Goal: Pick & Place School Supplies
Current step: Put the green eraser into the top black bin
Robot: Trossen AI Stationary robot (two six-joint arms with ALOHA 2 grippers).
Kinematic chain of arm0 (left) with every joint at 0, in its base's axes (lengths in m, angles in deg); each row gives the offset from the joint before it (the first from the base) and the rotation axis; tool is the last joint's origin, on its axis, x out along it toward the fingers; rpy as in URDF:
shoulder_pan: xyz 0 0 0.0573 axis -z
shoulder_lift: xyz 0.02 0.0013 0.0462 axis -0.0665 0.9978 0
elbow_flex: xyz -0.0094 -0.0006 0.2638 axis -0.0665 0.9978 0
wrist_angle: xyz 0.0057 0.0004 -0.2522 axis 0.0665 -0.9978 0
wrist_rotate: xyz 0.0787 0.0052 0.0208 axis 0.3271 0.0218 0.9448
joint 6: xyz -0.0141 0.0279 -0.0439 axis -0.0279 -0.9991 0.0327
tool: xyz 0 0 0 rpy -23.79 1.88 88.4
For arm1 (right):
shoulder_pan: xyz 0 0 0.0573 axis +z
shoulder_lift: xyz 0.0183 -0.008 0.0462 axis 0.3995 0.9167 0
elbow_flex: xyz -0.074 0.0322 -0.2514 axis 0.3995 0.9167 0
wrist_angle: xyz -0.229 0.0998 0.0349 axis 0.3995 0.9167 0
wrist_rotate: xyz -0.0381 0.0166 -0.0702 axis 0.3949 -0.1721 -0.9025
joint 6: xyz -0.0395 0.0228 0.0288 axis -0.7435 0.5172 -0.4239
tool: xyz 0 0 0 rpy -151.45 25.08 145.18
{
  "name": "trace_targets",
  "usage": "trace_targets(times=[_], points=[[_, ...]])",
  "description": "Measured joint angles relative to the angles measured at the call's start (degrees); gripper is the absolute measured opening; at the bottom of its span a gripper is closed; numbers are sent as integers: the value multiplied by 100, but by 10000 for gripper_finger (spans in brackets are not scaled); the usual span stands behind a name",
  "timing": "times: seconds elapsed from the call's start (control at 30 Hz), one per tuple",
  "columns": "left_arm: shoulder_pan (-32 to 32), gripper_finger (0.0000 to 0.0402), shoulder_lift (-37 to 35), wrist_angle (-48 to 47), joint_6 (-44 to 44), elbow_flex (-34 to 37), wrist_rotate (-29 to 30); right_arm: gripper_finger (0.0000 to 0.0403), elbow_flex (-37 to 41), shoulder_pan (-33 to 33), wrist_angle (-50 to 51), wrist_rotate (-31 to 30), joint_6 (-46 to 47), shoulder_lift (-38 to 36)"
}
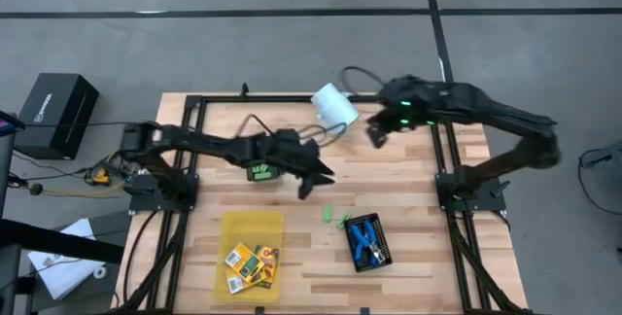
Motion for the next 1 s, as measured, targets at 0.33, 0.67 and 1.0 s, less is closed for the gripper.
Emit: trace_targets(times=[0.33,0.67,1.0], points=[[281,67,1318,750,700,5,33,0,1681,-2,-402,-193,494,-2057],[510,3,1906,696,1254,7,33,0,1906,-2,-535,0,214,-2316],[751,1,1845,-545,700,5,62,0,1904,-2,-608,113,-73,-2245]])
